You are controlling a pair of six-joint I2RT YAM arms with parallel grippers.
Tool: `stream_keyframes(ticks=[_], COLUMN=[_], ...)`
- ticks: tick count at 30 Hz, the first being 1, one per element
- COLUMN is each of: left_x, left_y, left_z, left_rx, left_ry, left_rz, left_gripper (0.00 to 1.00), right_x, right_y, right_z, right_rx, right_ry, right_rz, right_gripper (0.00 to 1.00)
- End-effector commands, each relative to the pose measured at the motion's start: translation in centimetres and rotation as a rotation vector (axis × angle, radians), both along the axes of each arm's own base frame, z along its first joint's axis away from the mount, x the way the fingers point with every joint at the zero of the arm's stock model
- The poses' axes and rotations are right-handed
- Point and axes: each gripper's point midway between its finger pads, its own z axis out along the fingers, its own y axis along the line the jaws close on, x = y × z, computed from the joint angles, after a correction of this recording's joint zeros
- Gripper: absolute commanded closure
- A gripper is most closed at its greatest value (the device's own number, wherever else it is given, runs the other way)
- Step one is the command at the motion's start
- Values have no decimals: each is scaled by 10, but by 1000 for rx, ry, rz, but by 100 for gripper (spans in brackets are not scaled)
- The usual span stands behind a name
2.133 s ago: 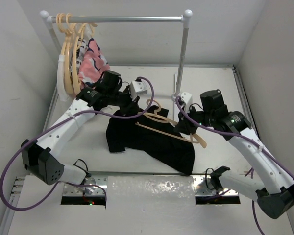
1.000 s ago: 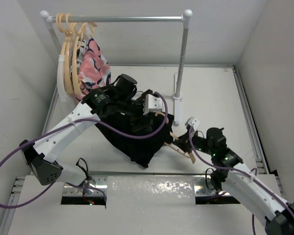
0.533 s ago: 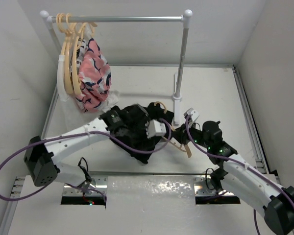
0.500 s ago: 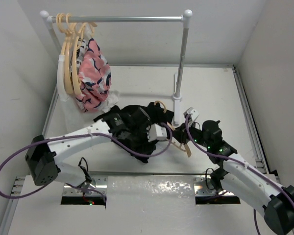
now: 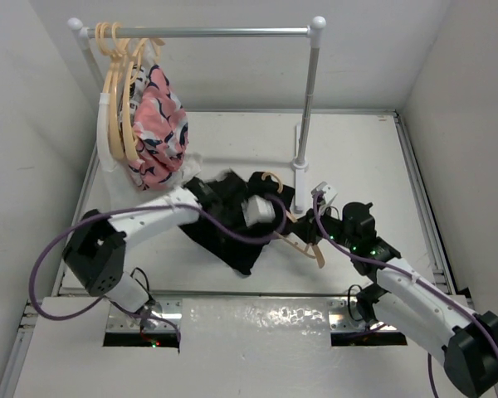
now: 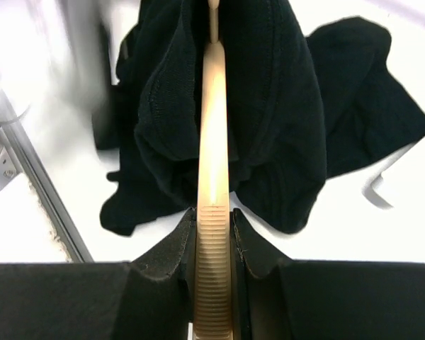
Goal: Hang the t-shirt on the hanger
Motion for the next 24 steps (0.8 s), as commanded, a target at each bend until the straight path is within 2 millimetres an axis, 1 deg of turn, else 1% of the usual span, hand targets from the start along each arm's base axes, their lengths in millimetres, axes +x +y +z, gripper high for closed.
stream_keyframes(ticks=[1, 2, 3, 4, 5, 6, 7, 8, 9, 10, 11, 12, 13, 14, 15, 16, 17, 18, 19, 20, 21, 22, 23, 24], left_x=[70, 73, 86, 89, 86, 89, 87, 89, 103, 105, 124, 133, 142, 151, 152, 153, 150, 149, 152, 151, 152, 151, 148, 145], left_y=[3, 13, 26, 33, 40, 46, 52, 54, 75, 75, 96, 107, 117, 131, 133, 133, 135, 135, 136, 144, 147, 151, 150, 147], left_z=[126, 138, 165, 174, 175, 184, 185, 185, 191, 197, 205, 210, 210, 221, 223, 226, 228, 231, 236, 240, 242, 248, 243, 242], left_rx=[-296, -297, -322, -323, -308, -316, -306, -305, -291, -298, -299, -304, -305, -310, -316, -323, -333, -340, -354, -351, -355, -366, -366, -375], left_ry=[-215, -232, -309, -331, -318, -325, -308, -298, -308, -324, -347, -355, -350, -374, -374, -373, -374, -386, -409, -436, -453, -478, -467, -457], left_rz=[51, 53, 55, 58, 59, 76, 86, 93, 168, 167, 253, 294, 343, 397, 418, 432, 464, 478, 503, 530, 549, 569, 566, 552], left_gripper=[100, 100, 100, 100, 100, 100, 100, 100, 100, 100, 100, 100, 100, 100, 100, 100, 100, 100, 100, 100, 100, 100, 100, 100], right_x=[11, 11, 7, 7, 7, 6, 9, 7, 9, 7, 9, 10, 4, 5, 4, -2, -3, -2, -6, -7, -8, -10, -11, -12], right_y=[5, 6, 11, 13, 16, 17, 18, 19, 18, 20, 17, 18, 18, 15, 16, 17, 16, 17, 18, 17, 17, 16, 17, 17], right_z=[25, 27, 30, 34, 38, 43, 52, 54, 65, 70, 74, 86, 86, 89, 100, 102, 106, 118, 120, 121, 125, 123, 125, 127], right_rx=[38, 41, 55, 63, 68, 74, 70, 65, 63, 60, 57, 58, 51, 49, 53, 54, 55, 58, 59, 55, 48, 34, 38, 47], right_ry=[-61, -64, -65, -74, -91, -102, -138, -132, -143, -145, -146, -165, -148, -147, -167, -158, -160, -183, -180, -181, -188, -186, -193, -198], right_rz=[45, 63, 104, 124, 142, 163, 179, 194, 216, 244, 251, 267, 302, 307, 328, 370, 382, 392, 415, 423, 430, 441, 450, 456], right_gripper=[100, 100, 100, 100, 100, 100, 100, 100, 100, 100, 100, 100, 100, 100, 100, 100, 100, 100, 100, 100, 100, 100, 100, 100])
